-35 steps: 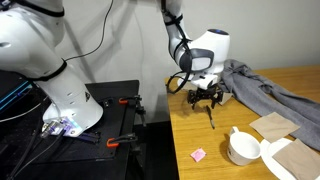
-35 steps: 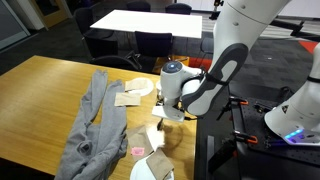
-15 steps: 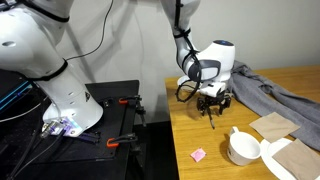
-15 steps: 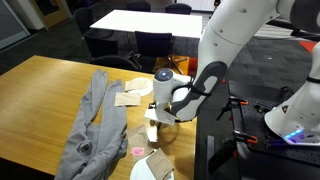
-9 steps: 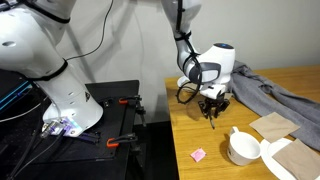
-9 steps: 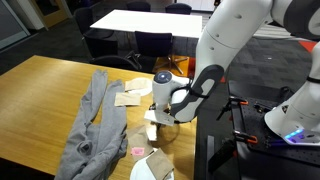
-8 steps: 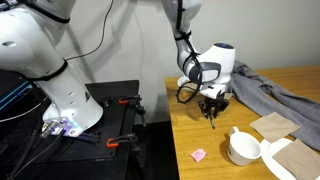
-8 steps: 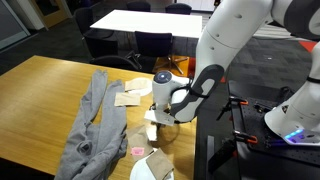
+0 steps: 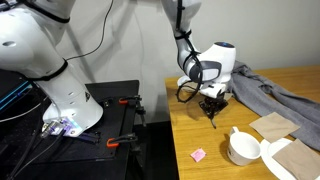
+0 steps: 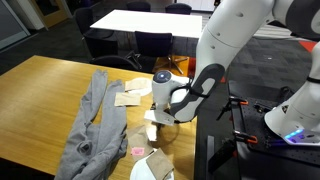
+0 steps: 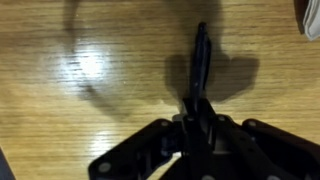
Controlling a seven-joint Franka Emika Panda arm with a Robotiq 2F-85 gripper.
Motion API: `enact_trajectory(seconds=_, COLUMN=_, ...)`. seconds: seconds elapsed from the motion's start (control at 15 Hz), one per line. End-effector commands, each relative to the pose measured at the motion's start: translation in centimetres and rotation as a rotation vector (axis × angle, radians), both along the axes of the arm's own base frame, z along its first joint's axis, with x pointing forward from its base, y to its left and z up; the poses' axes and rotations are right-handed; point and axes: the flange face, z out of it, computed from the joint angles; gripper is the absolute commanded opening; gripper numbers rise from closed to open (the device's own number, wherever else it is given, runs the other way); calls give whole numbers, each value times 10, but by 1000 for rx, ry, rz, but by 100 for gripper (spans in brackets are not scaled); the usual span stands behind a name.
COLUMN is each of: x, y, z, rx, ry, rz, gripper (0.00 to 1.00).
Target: Put the pen in the white mug cup
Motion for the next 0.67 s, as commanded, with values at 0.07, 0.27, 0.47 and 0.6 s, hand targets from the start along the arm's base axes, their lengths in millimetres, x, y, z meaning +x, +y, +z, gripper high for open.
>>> enact_trajectory(seconds=0.07, x=0, y=-4, z=43, rx=9, ry=4, rz=43, gripper=3)
enact_trajectory(seconds=0.27, x=5, y=-6, z=75, rx=16, ry=20, rz=122, gripper=3)
enact_trajectory(seconds=0.47, x=13, y=-9, z=108, rx=9, ry=49, rz=206, gripper=3)
enact_trajectory(seconds=0.6, x=19, y=-12, z=129, rx=-8, ry=73, rz=260, gripper=3)
